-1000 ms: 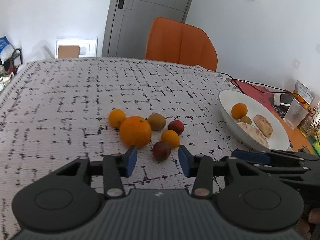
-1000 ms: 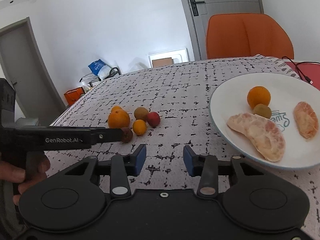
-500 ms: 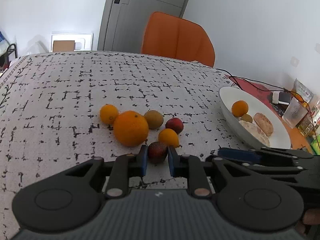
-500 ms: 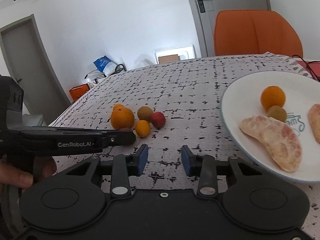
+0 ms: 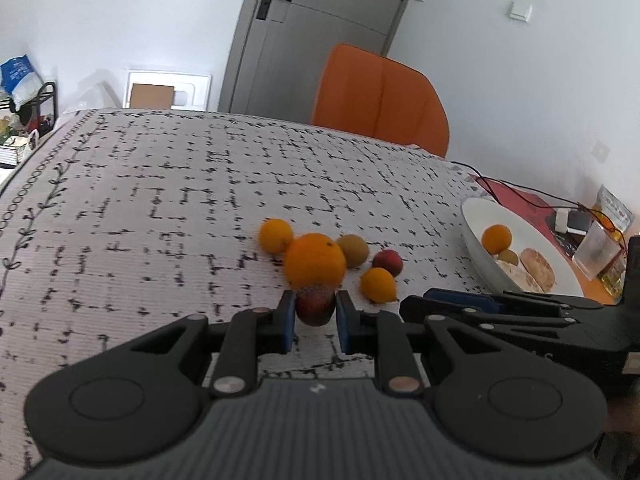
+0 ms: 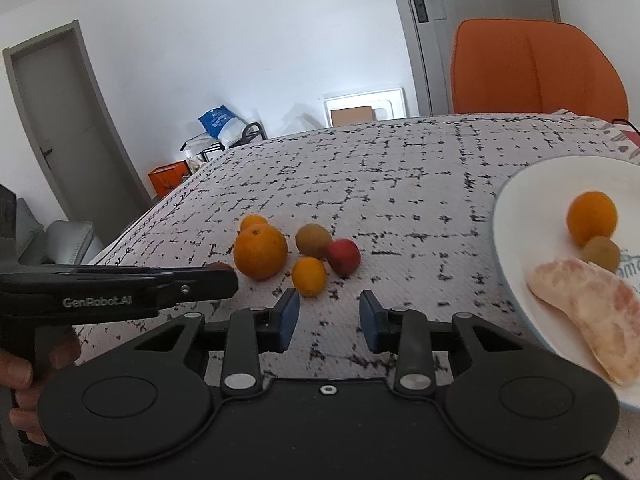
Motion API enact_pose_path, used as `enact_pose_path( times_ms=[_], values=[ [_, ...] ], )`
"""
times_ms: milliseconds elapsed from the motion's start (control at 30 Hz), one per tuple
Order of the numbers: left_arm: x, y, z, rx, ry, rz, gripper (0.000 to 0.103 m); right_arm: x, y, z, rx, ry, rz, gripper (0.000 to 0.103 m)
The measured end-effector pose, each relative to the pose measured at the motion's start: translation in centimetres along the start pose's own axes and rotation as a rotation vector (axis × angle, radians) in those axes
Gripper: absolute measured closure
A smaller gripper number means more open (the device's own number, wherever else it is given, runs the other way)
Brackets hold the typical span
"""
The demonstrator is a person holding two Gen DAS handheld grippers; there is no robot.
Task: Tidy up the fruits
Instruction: 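Lower the left tool onto the dark-red plum and close the left gripper, then close the right gripper on the small orange apricot while the left tool holds the plum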
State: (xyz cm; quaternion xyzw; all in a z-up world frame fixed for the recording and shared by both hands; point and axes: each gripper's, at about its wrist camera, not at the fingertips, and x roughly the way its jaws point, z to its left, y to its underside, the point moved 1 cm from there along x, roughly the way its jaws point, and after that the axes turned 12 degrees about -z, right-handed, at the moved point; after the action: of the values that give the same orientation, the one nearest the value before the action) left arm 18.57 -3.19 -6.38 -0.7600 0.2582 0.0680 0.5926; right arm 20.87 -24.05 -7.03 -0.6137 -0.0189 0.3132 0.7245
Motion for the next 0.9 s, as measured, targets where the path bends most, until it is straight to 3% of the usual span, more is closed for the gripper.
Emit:
enact_pose_path(
  times_ms=[400, 433, 500, 900],
  values=[
    [-2.2, -0.6, 2.7, -0.018, -0.077, -0.029, 0.083, 1.7, -0.3, 1.5, -0.033, 0.014, 0.012, 0.070],
    [-2.4, -0.7, 2.9, -0.021, -0.084, -0.033, 0.083, 1.8, -0.3, 1.6, -0.034, 0.009, 0.014, 0.071],
    [-2.7, -0.8, 3.2, -0.024, -0.091, -0.040, 0.083, 2.0, -0.3, 1.6, -0.027, -0.004, 0.019, 0.086],
    [-4.1, -1.2, 2.7, -0.008, -0.075, -0.065, 0.083, -1.5, -0.7, 0.8, 0.027, 0.015, -0.029, 0.086]
  ],
)
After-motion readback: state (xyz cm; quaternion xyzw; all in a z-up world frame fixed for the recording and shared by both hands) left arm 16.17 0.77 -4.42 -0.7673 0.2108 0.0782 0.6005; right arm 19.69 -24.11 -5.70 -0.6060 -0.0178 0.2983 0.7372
